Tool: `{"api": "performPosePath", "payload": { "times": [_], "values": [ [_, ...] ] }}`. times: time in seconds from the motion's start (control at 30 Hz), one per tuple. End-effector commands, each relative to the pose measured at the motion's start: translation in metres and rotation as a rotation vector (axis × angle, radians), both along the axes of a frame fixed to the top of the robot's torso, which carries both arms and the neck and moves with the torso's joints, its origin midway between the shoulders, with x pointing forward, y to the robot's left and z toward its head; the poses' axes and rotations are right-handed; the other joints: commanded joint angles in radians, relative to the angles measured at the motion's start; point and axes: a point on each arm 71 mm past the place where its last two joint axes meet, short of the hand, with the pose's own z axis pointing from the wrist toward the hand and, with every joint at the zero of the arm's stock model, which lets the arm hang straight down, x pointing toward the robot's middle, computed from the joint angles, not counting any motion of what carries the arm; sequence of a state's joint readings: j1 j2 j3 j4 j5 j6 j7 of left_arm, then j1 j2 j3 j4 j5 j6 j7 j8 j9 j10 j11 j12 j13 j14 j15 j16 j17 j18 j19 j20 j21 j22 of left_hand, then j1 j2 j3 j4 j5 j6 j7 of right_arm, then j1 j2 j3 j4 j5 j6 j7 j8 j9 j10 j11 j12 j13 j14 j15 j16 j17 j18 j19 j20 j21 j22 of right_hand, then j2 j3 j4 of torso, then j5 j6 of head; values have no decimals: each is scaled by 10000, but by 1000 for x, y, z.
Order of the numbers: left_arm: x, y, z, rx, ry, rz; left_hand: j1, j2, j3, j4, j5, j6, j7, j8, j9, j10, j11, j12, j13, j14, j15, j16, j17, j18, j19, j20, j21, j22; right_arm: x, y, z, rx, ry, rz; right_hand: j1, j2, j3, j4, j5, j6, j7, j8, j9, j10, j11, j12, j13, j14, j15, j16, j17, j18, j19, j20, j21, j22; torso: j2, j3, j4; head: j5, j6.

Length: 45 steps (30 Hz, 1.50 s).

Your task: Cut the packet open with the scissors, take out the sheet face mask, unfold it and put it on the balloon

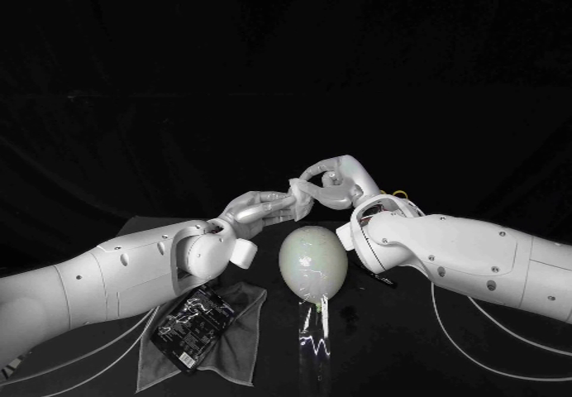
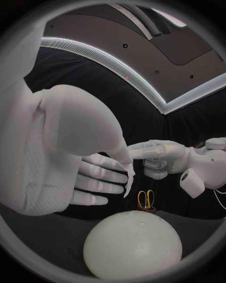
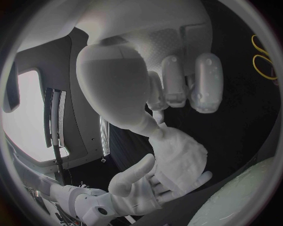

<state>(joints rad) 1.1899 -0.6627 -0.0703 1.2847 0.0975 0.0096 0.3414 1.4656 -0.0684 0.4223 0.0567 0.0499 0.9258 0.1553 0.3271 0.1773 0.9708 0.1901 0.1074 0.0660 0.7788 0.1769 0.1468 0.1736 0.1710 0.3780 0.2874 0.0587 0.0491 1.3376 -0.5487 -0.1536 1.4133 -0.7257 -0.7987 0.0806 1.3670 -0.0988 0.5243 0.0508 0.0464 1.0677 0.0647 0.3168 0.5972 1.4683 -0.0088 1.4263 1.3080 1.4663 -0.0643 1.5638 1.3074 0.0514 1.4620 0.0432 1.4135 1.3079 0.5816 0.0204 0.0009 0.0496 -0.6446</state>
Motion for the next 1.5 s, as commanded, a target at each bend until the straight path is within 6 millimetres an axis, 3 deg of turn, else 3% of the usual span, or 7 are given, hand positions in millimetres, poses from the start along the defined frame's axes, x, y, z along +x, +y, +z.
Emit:
{"api": "performPosePath", "payload": {
  "times": [0.03, 0.3, 1.03, 1.13, 1.2, 1.27, 1.5],
  "values": [
    [-1, -3, 2, -262, -1, -144, -32, 112, 98, -4, -26, 146, -32, 66, 32, 147, -4, 9, -10, 139, 11, 97, 24, 83, 121, -4, 75, 13, -1, 1, 1, -30, -87, 147, 11, 128, 58, 25, 23, 64, -30, 55, 221, 524, -49, 42, 1778, 1045, -76, 70, 2634, -174, 324, -34, 58, 2181, 3, -2, -2, -7, 1],
    [-1, -3, 2, -294, -23, -157, 22, 396, 278, 20, -24, 544, -202, 347, 201, 699, -143, 95, -2, 591, -85, 324, 119, 127, 579, -26, 182, 58, 0, 1, 1, -43, -68, 153, 1, 128, 71, 20, 23, 58, -29, 64, 227, 524, -48, 43, 1779, 1045, -76, 70, 2634, -178, 332, -34, 74, 2186, 2, 0, -1, -15, -12],
    [-2, -3, 2, -339, 32, -314, -191, 790, 494, 345, -24, 320, -119, 485, 418, 994, -172, -171, -30, 726, -99, 347, 150, 134, 932, -9, 219, 57, 2, -2, -1, -164, 87, 195, -58, 110, 90, 21, 22, 13, -21, 74, 241, 500, -40, -22, 1742, 1042, -71, 63, 2618, -156, 280, -33, -27, 2156, -2, 0, 2, -47, -26],
    [-2, -3, 2, -347, 27, -325, -191, 795, 538, 378, -24, 331, -87, 601, 525, 1202, -253, -187, -16, 883, -151, 430, 193, 153, 1876, 5, 453, 176, 3, -2, -2, -219, 244, 320, -295, 67, 68, 87, 24, -433, 74, -96, 203, 355, 35, -359, 1553, 991, -13, -35, 2418, -85, 100, -4, -367, 2053, -6, -3, -5, -40, -28],
    [-3, -4, 3, -350, 12, -315, -178, 803, 597, 400, -23, 311, -20, 695, 614, 1346, -341, -216, -16, 1053, -245, 538, 256, 130, 2931, 41, 746, 311, 3, -2, -3, -269, 369, 411, -889, -157, -242, 425, 7, -1173, 446, -603, -32, -5, 315, -1132, 1117, 931, 218, -146, 2204, -16, -115, 103, -767, 1933, -5, -4, -7, -33, -27],
    [-3, -4, 3, -349, -4, -294, -158, 813, 641, 402, -23, 301, -22, 750, 666, 1420, -372, -232, -15, 1118, -285, 592, 291, 116, 3139, 44, 845, 343, 3, -3, -4, -315, 475, 474, -1318, -566, -633, 645, 0, -1977, 809, -1184, -298, -587, 645, -2254, 487, 828, 485, -318, 1884, 29, -321, 279, -1140, 1824, -4, -2, -4, -29, -31],
    [-3, -4, 3, -324, -27, -211, -145, 817, 735, 419, -22, 263, 41, 928, 847, 1703, -506, -234, 0, 1362, -433, 820, 431, 32, 3692, 44, 1108, 422, 5, -10, -5, -390, 618, 410, -1519, -696, -1034, 892, 17, -2577, 1034, -1689, -540, -1365, 878, -3535, -254, 639, 722, -572, 1435, 128, -664, 486, -1737, 1652, -5, -1, -3, -37, -26]
  ]
}}
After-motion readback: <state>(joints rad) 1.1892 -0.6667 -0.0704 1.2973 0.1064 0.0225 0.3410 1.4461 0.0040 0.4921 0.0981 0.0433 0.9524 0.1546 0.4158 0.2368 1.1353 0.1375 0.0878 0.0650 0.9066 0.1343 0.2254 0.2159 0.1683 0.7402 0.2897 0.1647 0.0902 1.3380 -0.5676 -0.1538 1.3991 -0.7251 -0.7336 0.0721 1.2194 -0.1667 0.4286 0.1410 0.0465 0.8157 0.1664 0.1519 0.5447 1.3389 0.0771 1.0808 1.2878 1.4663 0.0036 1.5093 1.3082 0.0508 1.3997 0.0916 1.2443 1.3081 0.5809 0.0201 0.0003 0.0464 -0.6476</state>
